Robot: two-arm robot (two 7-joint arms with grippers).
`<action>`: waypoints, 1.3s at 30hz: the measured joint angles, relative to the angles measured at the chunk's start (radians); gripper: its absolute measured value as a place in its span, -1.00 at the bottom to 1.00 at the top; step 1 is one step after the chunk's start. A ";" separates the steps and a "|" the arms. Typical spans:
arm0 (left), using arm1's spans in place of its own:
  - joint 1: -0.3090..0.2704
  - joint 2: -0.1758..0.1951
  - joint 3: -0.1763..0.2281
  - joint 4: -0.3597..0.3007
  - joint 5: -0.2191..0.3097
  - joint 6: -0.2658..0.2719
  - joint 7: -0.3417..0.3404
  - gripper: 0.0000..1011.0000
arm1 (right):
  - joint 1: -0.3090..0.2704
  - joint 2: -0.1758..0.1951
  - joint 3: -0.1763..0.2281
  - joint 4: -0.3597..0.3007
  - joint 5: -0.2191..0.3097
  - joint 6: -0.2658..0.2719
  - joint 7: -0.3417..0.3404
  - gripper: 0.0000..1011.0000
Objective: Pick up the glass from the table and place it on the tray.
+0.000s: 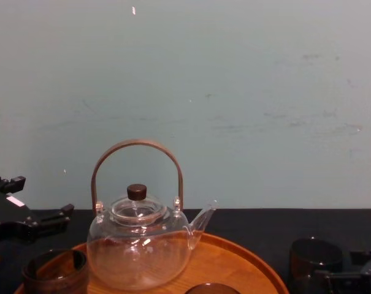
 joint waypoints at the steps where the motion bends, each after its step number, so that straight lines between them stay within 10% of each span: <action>1: 0.000 0.000 0.000 0.000 0.000 0.000 0.000 0.98 | 0.005 -0.003 -0.002 0.005 -0.003 0.000 0.001 0.98; 39: 0.000 0.000 0.000 0.000 0.000 0.000 0.000 0.98 | 0.101 -0.064 -0.044 0.104 -0.059 -0.002 0.036 0.98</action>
